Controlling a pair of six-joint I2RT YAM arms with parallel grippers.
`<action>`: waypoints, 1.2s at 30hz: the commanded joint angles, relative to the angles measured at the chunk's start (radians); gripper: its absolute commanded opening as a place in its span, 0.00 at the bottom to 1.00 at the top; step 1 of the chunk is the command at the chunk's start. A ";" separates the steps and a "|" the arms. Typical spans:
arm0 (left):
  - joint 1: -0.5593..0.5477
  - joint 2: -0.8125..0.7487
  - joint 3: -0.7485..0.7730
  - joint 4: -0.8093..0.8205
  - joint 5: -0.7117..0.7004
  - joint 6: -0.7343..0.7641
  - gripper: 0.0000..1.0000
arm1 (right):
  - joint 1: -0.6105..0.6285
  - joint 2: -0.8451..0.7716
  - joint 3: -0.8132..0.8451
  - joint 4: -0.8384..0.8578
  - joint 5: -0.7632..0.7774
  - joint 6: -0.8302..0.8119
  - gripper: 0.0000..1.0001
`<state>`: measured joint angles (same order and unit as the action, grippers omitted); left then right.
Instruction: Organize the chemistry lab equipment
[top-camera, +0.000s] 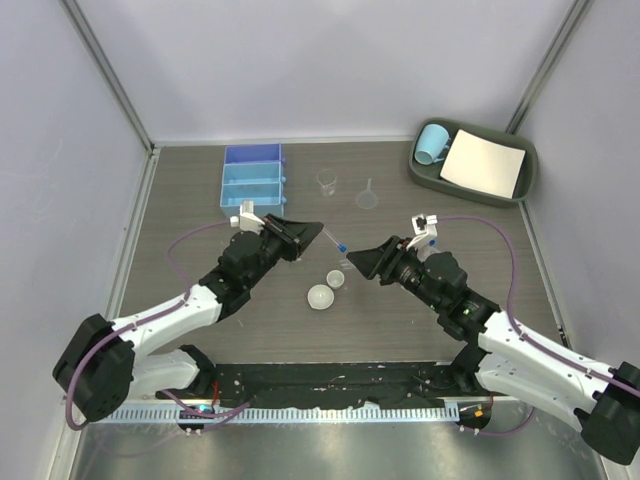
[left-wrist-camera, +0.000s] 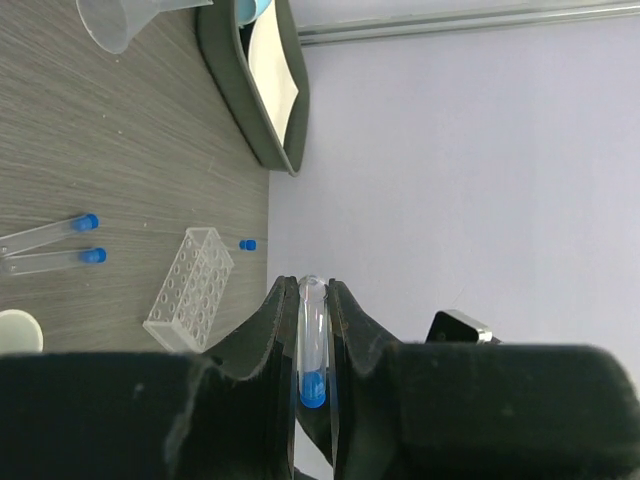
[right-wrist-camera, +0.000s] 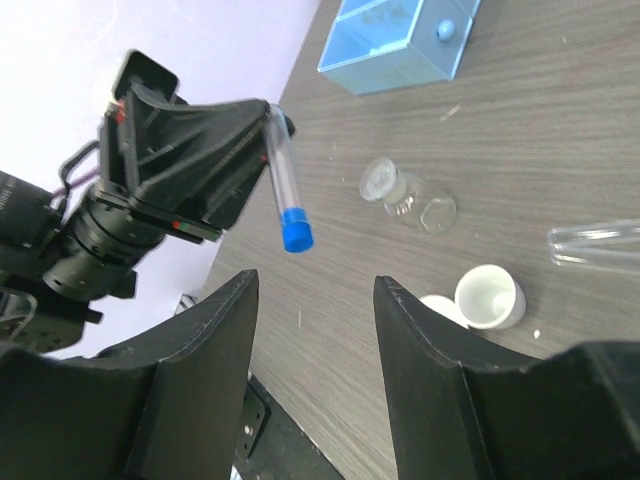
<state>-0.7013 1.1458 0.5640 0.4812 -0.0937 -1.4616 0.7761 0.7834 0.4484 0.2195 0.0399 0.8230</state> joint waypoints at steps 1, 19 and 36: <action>0.006 0.028 -0.010 0.168 -0.024 -0.034 0.02 | 0.008 0.011 0.023 0.170 0.051 -0.013 0.55; 0.026 0.035 -0.062 0.237 -0.011 -0.062 0.01 | 0.020 0.139 0.062 0.271 0.040 -0.004 0.51; 0.033 0.037 -0.081 0.276 -0.001 -0.078 0.00 | 0.048 0.209 0.101 0.302 0.052 -0.008 0.40</action>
<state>-0.6773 1.1957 0.4934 0.6819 -0.0937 -1.5311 0.8124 0.9871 0.5011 0.4503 0.0666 0.8227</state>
